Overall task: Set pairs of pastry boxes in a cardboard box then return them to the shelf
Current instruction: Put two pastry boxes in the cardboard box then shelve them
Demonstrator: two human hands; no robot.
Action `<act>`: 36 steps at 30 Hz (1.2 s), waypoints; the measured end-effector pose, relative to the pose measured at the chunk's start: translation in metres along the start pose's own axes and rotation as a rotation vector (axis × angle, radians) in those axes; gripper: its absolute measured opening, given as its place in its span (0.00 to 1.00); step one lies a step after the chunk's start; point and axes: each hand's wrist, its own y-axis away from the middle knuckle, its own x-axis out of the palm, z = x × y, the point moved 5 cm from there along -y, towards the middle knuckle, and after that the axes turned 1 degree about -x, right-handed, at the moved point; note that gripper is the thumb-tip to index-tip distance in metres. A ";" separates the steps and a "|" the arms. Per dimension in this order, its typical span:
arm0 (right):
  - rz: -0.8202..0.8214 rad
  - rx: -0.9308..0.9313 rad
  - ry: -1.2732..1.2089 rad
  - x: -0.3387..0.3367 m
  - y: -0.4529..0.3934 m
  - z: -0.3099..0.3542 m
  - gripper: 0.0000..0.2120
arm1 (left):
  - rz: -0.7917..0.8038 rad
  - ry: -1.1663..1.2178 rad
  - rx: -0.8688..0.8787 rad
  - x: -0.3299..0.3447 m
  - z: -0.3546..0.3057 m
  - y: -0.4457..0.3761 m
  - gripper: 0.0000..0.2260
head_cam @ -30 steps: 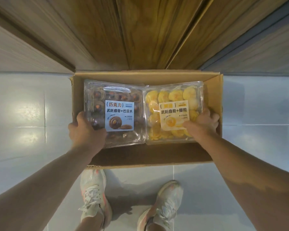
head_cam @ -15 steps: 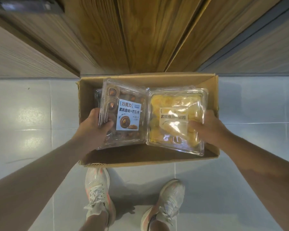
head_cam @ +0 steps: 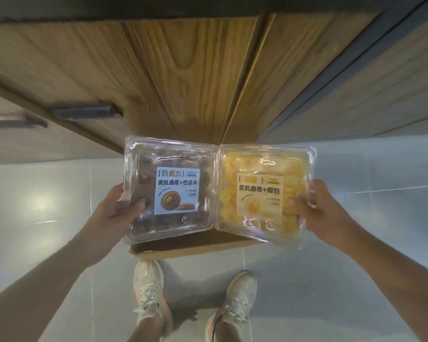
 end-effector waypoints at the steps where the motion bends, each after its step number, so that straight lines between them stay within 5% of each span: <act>1: -0.012 -0.015 -0.025 -0.017 0.016 0.007 0.13 | 0.012 0.021 0.017 -0.003 -0.013 0.016 0.16; 8: -0.088 -0.058 -0.195 -0.112 0.156 0.090 0.12 | 0.057 0.026 0.175 -0.016 -0.128 0.141 0.18; 12: -0.109 -0.143 -0.303 -0.163 0.231 0.147 0.37 | 0.100 0.056 0.256 -0.028 -0.202 0.219 0.19; 17: -0.167 -0.286 -0.296 -0.235 0.322 0.228 0.11 | 0.126 0.030 0.388 -0.052 -0.294 0.318 0.25; 25: -0.331 -0.444 -0.250 -0.340 0.462 0.326 0.12 | 0.087 0.032 0.572 -0.087 -0.425 0.463 0.22; 28: -0.375 -0.468 -0.302 -0.355 0.508 0.345 0.12 | 0.141 0.090 0.644 -0.081 -0.459 0.491 0.32; 31: -0.409 -0.474 -0.335 -0.359 0.546 0.357 0.13 | 0.230 0.180 0.702 -0.073 -0.481 0.511 0.17; 36: -0.558 -0.457 -0.396 -0.360 0.609 0.359 0.12 | 0.356 0.141 0.727 -0.062 -0.507 0.546 0.19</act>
